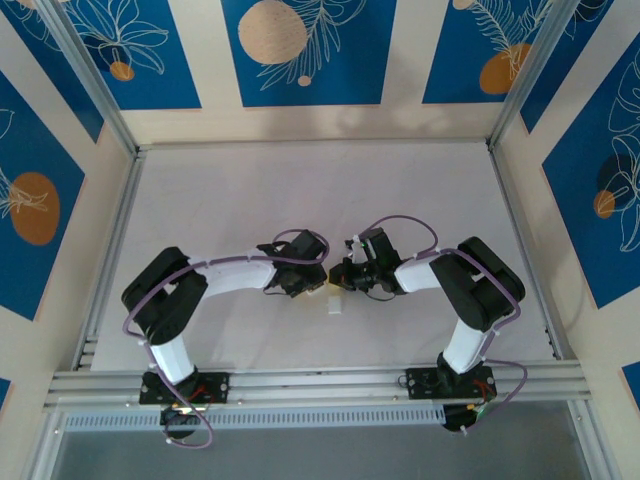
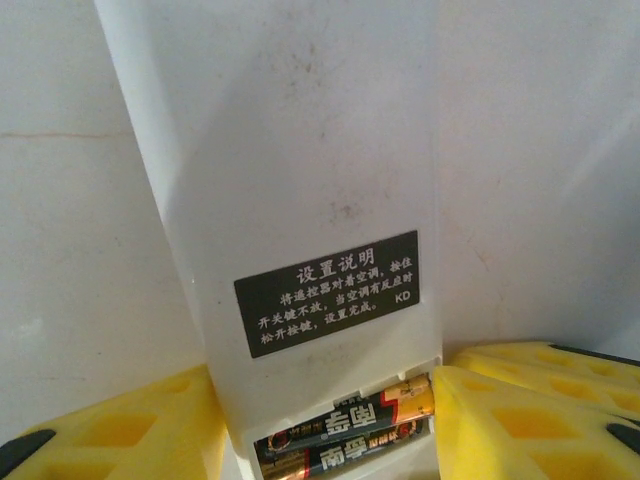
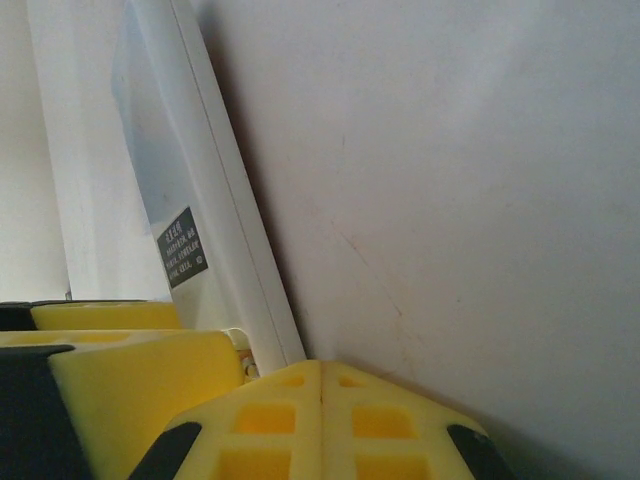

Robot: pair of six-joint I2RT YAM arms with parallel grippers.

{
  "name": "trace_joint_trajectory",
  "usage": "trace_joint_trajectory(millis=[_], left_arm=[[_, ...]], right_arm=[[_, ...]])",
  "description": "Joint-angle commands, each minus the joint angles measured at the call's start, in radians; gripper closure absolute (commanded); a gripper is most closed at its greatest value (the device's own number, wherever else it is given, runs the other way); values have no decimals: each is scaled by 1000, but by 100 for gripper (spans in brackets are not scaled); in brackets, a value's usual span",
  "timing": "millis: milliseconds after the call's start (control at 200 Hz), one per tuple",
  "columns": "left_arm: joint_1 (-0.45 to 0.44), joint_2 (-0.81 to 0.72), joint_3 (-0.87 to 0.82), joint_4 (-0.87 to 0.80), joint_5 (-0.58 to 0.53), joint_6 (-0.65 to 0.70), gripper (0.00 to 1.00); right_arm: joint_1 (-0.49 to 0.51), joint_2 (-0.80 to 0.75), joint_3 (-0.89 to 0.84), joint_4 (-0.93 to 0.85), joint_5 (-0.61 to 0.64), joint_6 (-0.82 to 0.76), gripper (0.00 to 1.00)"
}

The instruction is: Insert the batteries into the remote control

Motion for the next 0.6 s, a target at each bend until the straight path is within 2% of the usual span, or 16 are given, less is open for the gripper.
trace_joint_trajectory(millis=[0,240,595], left_arm=[[9,42,13,-49,12,-14,47],[10,78,40,-96,29,-2,43],[10,31,54,-102,18,17,36]], right_arm=[[11,32,-18,-20,-5,2,100],[9,25,-18,-24,-3,1,100],[-5,1,-17,-44,-3,-3,100]])
